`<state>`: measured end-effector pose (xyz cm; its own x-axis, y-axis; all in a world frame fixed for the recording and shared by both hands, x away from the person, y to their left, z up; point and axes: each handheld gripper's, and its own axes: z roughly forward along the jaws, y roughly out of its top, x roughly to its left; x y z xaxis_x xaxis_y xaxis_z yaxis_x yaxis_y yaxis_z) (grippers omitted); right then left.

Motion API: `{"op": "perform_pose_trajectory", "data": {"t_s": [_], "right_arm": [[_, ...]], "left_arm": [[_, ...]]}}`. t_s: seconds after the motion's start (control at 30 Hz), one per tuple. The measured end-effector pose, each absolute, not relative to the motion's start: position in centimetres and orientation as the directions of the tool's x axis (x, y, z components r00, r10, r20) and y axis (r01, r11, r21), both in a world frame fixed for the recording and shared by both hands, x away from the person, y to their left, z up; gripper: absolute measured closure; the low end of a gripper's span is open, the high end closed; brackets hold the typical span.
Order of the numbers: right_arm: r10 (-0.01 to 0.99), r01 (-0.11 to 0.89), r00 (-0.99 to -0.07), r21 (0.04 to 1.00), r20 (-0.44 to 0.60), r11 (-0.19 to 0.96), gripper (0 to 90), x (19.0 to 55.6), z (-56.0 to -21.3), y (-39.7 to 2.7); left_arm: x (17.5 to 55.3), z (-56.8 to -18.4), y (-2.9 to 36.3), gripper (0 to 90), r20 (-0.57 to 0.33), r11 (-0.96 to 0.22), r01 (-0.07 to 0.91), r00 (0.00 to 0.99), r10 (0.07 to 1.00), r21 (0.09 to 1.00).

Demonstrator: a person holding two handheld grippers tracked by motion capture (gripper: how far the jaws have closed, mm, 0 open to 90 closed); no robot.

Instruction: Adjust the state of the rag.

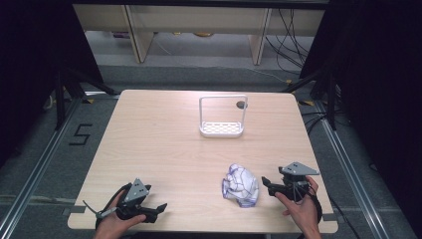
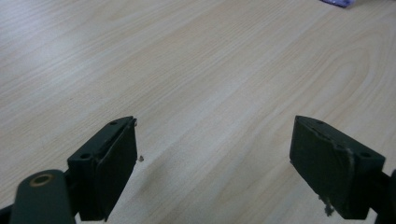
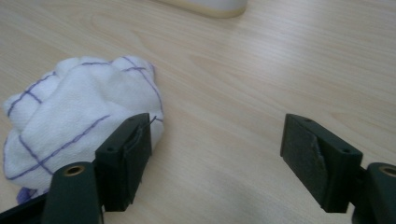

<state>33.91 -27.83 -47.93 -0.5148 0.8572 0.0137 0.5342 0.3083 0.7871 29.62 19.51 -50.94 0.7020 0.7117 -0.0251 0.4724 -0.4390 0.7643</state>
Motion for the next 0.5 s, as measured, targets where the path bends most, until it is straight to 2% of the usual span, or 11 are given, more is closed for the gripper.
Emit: {"op": "perform_pose_trajectory", "data": {"t_s": [0.03, 0.1, 0.23, 0.27, 0.33, 0.37, 0.4, 0.5], "right_arm": [[0.867, 0.556, -0.495, 0.784, 0.047, 0.275, 28.6, 33.7, -48.0, -27.5], [0.853, 0.531, -0.522, 0.785, 0.006, 0.319, 29.0, 33.8, -47.9, -27.6], [0.858, 0.557, -0.511, 0.779, 0.047, 0.289, 31.5, 33.4, -47.7, -27.0], [0.844, 0.527, -0.537, 0.787, 0.016, 0.321, 32.5, 33.6, -47.5, -27.2], [0.840, 0.524, -0.542, 0.790, 0.022, 0.318, 33.5, 33.4, -47.2, -26.9], [0.851, 0.556, -0.522, 0.781, 0.062, 0.284, 34.0, 33.1, -47.1, -26.6], [0.831, 0.510, -0.556, 0.798, 0.021, 0.321, 35.2, 33.3, -46.9, -26.7], [0.820, 0.504, -0.572, 0.805, 0.040, 0.312, 36.4, 33.1, -46.6, -26.1]], "left_arm": [[29.6, -50.9, 19.5, 14.7, -0.023, -0.442, 0.470, 0.704, 0.710, 0.764], [29.7, -51.0, 19.5, 14.7, -0.024, -0.437, 0.464, 0.706, 0.708, 0.771], [29.7, -50.9, 19.5, 14.8, -0.021, -0.440, 0.468, 0.703, 0.711, 0.767], [29.7, -50.9, 19.5, 14.7, -0.022, -0.437, 0.468, 0.701, 0.713, 0.768], [29.7, -50.9, 19.6, 14.8, -0.019, -0.439, 0.468, 0.701, 0.713, 0.767], [29.7, -50.9, 19.6, 14.8, -0.019, -0.439, 0.468, 0.701, 0.713, 0.767], [29.6, -50.9, 19.5, 14.8, -0.024, -0.439, 0.466, 0.706, 0.708, 0.768], [29.6, -50.9, 19.4, 14.8, -0.027, -0.430, 0.469, 0.700, 0.714, 0.771]]}}
